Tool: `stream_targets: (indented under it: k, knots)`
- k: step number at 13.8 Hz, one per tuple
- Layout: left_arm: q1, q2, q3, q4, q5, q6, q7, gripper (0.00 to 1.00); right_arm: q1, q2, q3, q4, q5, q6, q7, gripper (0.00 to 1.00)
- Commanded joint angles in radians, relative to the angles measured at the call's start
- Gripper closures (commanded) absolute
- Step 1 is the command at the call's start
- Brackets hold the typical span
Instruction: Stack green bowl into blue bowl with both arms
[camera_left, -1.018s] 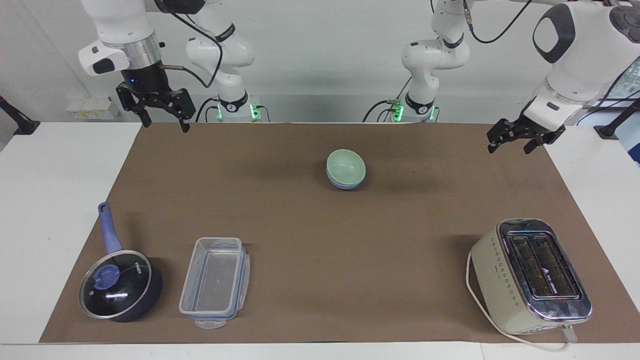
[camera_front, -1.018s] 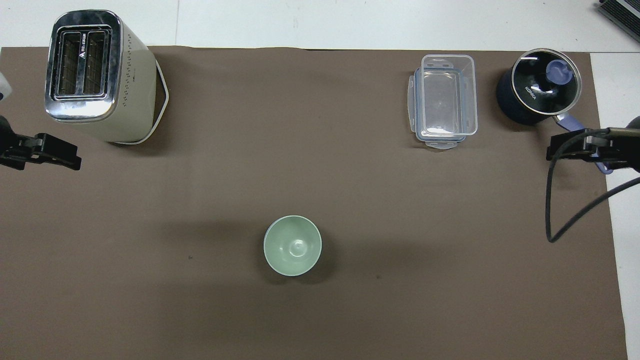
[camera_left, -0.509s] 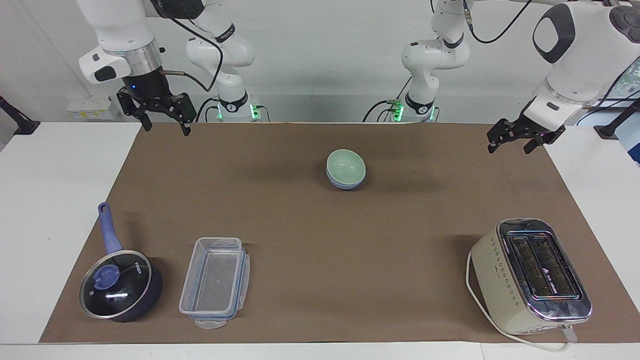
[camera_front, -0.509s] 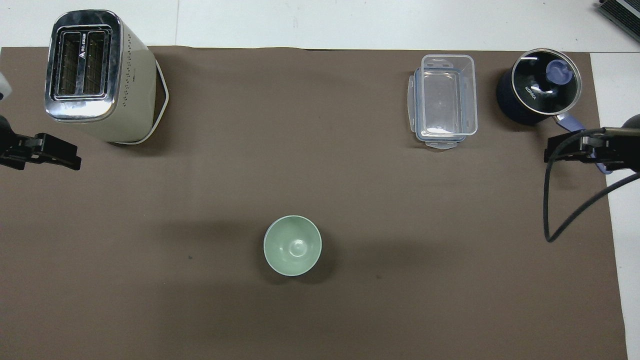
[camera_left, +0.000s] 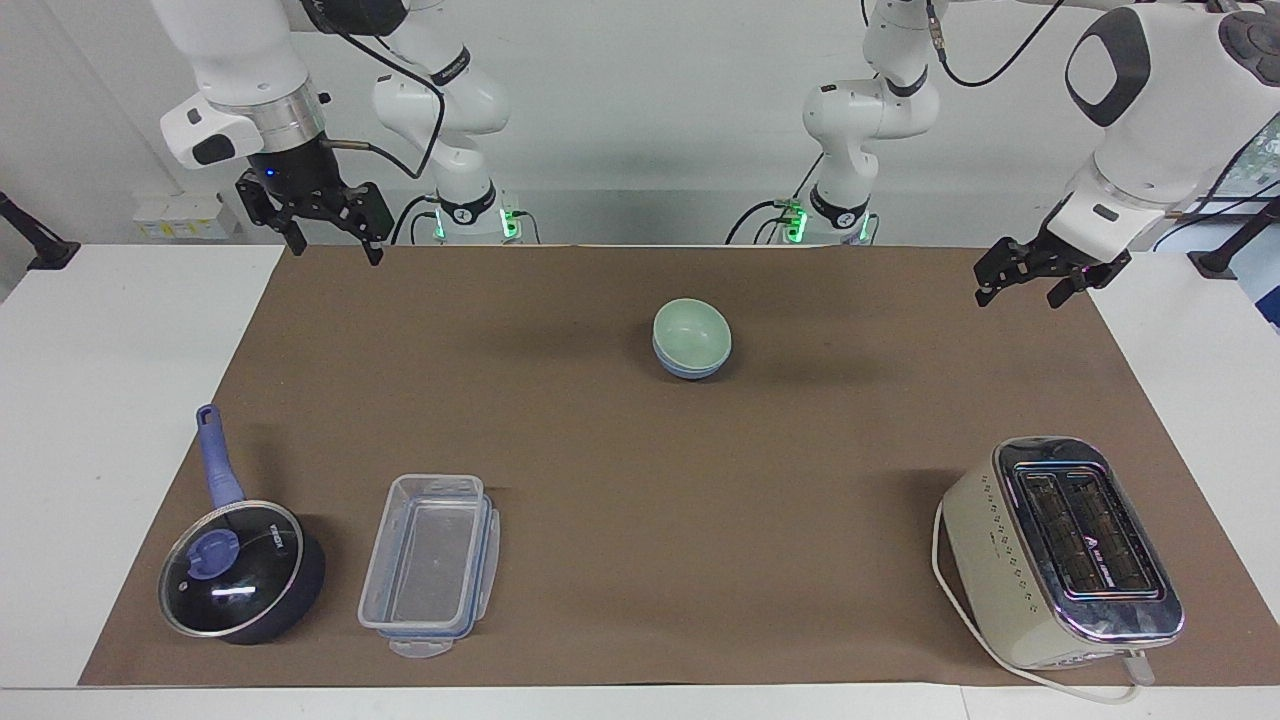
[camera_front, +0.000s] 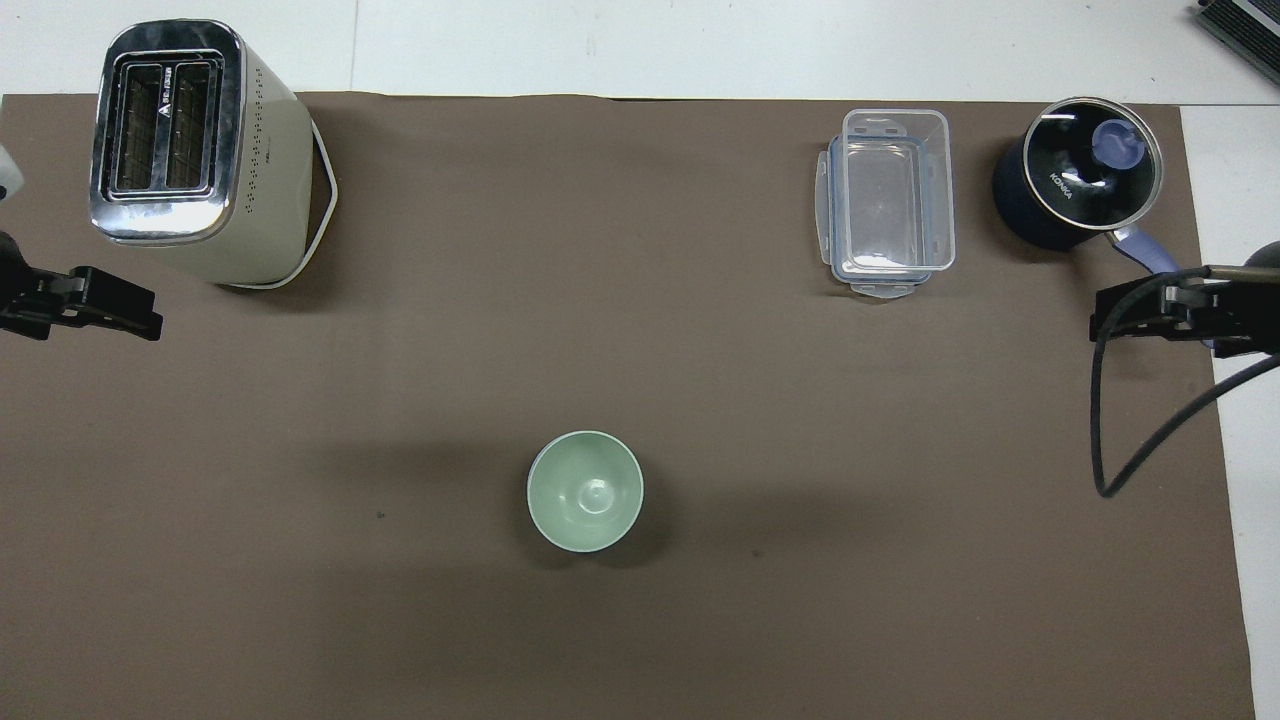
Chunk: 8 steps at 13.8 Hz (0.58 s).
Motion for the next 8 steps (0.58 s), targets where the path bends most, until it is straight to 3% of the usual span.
stream_targets:
  k: [1,8]
  knots:
    - [0.01,-0.004,-0.009,0.011,0.016,-0.019,-0.011,0.0,-0.015,0.007,0.012,0.018,0.002,-0.013,-0.022,0.0]
    - [0.01,-0.004,-0.011,0.011,0.016,-0.019,-0.011,0.0,-0.015,0.006,0.013,0.015,0.003,-0.011,0.018,0.0]
